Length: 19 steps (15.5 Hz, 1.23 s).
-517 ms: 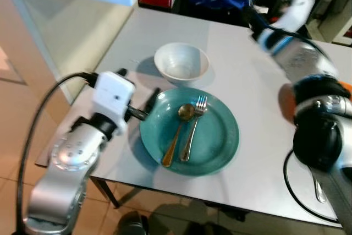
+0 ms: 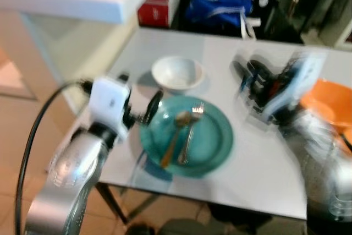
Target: Setting the table
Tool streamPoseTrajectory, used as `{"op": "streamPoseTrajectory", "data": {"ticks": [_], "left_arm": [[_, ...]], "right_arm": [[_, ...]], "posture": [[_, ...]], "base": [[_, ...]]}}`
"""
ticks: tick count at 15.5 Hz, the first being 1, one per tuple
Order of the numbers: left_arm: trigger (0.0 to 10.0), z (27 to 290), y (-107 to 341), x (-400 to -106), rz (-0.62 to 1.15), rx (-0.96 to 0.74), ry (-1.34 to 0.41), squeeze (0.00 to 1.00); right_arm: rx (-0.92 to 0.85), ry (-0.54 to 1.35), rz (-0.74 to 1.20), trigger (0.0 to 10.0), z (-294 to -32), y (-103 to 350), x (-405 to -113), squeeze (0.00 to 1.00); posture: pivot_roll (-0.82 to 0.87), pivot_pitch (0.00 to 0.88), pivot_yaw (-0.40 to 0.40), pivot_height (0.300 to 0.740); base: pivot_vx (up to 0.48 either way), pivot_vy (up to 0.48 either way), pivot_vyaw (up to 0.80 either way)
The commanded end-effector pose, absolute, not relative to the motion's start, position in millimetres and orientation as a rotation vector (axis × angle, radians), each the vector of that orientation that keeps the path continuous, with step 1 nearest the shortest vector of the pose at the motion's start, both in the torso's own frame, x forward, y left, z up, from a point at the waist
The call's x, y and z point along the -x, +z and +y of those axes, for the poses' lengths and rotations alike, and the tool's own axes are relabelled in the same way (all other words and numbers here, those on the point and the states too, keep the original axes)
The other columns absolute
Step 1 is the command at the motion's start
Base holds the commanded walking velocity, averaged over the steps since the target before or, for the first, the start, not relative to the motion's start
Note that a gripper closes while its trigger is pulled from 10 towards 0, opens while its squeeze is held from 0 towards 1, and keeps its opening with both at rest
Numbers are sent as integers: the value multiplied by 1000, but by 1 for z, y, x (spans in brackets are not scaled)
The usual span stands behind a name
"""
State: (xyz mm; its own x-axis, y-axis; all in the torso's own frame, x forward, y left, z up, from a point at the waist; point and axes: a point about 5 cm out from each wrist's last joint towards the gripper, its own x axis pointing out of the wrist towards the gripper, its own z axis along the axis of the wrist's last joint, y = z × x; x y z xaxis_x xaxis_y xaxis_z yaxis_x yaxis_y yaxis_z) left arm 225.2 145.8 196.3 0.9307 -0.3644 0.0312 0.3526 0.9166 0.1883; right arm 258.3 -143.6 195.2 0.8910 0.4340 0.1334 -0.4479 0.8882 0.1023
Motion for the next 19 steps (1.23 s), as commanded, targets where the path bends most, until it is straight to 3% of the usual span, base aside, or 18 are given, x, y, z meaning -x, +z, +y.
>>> {"op": "streamPoseTrajectory", "data": {"ticks": [1, 10, 14, 16, 17, 19], "left_arm": [[10000, 154, 194, -220, -46, -209, -336, 0], [10000, 150, 193, -215, -47, -228, -338, 0], [10000, 158, 200, -229, -66, -238, -255, 0], [10000, 160, 202, -240, -61, -216, -219, 0], [10000, 160, 205, -246, -61, -196, -218, 957], [10000, 161, 208, -251, -70, -182, -217, 1000]], "right_arm": [[-39, 461, -162, 10000, -133, 196, -249, 0], [-125, 300, -185, 10000, -143, 189, -242, 0], [-116, 348, -112, 10000, -127, 186, -249, 0], [-130, 343, -85, 10000, -124, 183, -257, 0], [-138, 353, -77, 10000, -121, 184, -261, 1000], [-144, 362, -82, 10000, -119, 187, -265, 1000]], "posture": [[44, 0, -8, 740], [56, 17, -15, 740], [73, 17, -30, 740], [79, 16, -33, 740], [79, 16, -33, 740], [76, 12, -29, 740]], "base": [[0, 480, 0], [0, 480, 0], [0, 480, 0], [0, 480, -800], [0, 480, -800], [0, 480, -800]]}}
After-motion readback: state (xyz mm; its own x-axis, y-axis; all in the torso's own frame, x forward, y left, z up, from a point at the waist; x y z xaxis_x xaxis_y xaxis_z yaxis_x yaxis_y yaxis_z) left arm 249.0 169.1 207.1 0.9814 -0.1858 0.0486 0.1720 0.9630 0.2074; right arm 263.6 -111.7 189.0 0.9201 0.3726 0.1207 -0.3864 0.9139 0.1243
